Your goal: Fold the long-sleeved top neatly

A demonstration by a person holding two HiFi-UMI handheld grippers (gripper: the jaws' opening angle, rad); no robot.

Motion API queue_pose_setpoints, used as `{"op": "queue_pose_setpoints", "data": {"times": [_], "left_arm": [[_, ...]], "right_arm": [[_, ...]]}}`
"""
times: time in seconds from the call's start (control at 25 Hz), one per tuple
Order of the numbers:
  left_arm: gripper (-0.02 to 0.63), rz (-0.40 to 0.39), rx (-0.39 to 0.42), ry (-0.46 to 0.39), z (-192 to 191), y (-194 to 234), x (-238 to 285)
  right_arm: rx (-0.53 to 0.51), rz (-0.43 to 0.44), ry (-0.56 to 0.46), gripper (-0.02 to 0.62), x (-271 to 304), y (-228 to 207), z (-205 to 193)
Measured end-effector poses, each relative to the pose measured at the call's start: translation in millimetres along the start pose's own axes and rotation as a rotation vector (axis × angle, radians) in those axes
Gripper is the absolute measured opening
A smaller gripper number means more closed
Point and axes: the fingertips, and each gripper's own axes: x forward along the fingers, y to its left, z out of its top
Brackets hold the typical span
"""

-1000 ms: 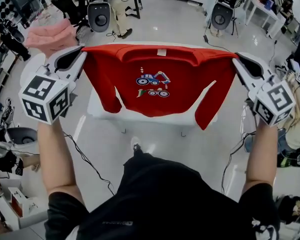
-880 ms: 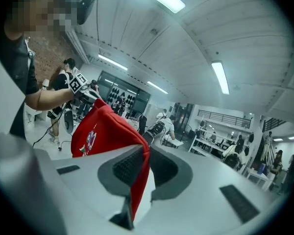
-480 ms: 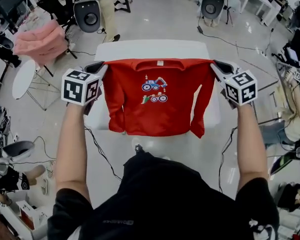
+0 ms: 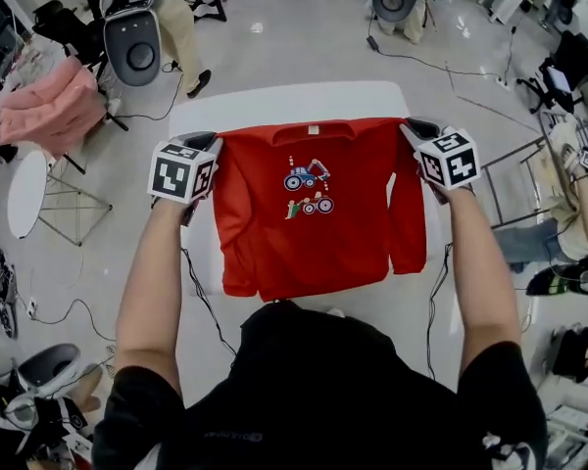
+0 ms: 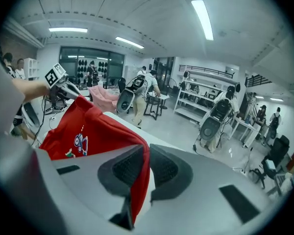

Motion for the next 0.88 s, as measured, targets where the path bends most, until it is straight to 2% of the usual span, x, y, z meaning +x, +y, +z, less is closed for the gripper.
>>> {"op": "queue_pose_setpoints", "data": {"times": [0.16, 0.32, 0.48, 0.68, 0.88], "left_arm": [[0.032, -0.042, -0.034, 0.037, -18, 12, 44], [0.032, -0.054, -0.07, 0.091, -29, 35, 92], [0.032, -0.033, -0.116, 0.176, -51, 55, 133], [0.032, 0.015, -0.137, 0.275, -77, 77, 169], [0.046, 0.022, -0.206, 0.337, -94, 88, 212]], "right_arm": [[0.014, -0.013, 0.074, 0.043, 40, -6, -24], [0.024, 0.009, 0.137, 0.044, 89, -16, -38], [0.001, 0.074, 0.223, 0.044, 146, -19, -59], [-0.013, 0.169, 0.277, 0.046, 219, -21, -72], [0.05, 0.255, 0.368, 0.058, 273, -36, -107]]}}
